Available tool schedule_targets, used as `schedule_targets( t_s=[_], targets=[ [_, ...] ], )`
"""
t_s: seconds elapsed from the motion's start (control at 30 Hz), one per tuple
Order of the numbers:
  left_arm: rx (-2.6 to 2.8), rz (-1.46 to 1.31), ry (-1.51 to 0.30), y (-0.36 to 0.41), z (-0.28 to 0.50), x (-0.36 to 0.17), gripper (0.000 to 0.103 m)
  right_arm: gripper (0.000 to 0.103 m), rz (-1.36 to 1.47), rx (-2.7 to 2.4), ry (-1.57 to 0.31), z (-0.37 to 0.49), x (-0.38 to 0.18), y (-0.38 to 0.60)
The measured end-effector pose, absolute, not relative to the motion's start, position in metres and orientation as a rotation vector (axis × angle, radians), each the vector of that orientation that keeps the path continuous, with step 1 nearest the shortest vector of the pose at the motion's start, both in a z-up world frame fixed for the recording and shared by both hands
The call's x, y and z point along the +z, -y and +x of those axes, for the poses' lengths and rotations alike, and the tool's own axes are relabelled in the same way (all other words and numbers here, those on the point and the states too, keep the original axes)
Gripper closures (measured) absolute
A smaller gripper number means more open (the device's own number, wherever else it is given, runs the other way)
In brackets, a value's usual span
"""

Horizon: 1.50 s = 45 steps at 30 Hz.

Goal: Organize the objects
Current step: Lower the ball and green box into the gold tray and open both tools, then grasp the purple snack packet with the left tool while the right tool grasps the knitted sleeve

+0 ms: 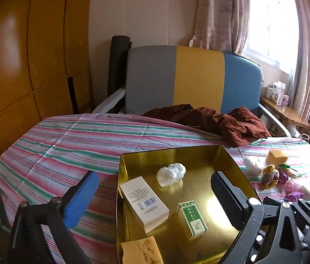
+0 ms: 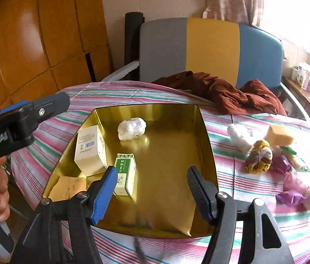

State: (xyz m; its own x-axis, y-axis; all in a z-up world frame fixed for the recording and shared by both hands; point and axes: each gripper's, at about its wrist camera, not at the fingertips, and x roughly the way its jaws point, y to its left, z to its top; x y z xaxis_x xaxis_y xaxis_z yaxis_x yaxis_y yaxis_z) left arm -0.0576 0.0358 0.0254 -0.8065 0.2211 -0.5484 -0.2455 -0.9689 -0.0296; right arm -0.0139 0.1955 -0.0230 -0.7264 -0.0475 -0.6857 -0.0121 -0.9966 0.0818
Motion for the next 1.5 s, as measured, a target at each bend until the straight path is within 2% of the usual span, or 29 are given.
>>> schedule_targets(
  t_s=[0.23,0.57,1.2,1.5],
  targets=[
    [2.736,-0.852,-0.069,-0.041,-0.046,0.024,0.0,0.036,1.263,-2.855,0.211,-0.014,-0.037,-0.211],
    [2.613,-0.893,-0.081,-0.059,-0.035,0.014,0.0,0.035,1.277,-2.833,0.377,-0.003,-0.046,-0.243],
    [2.463,-0.886,-0.289,-0.118,-0.01,-0.004,0.0,0.034,1.277,-3.049,0.592,0.02,-0.026,-0.356],
    [2.339,-0.907,-0.309,-0.146,-0.003,-0.01,0.0,0.032,1.263,-3.249,0.878,0.057,-0.011,-0.463]
  ],
)
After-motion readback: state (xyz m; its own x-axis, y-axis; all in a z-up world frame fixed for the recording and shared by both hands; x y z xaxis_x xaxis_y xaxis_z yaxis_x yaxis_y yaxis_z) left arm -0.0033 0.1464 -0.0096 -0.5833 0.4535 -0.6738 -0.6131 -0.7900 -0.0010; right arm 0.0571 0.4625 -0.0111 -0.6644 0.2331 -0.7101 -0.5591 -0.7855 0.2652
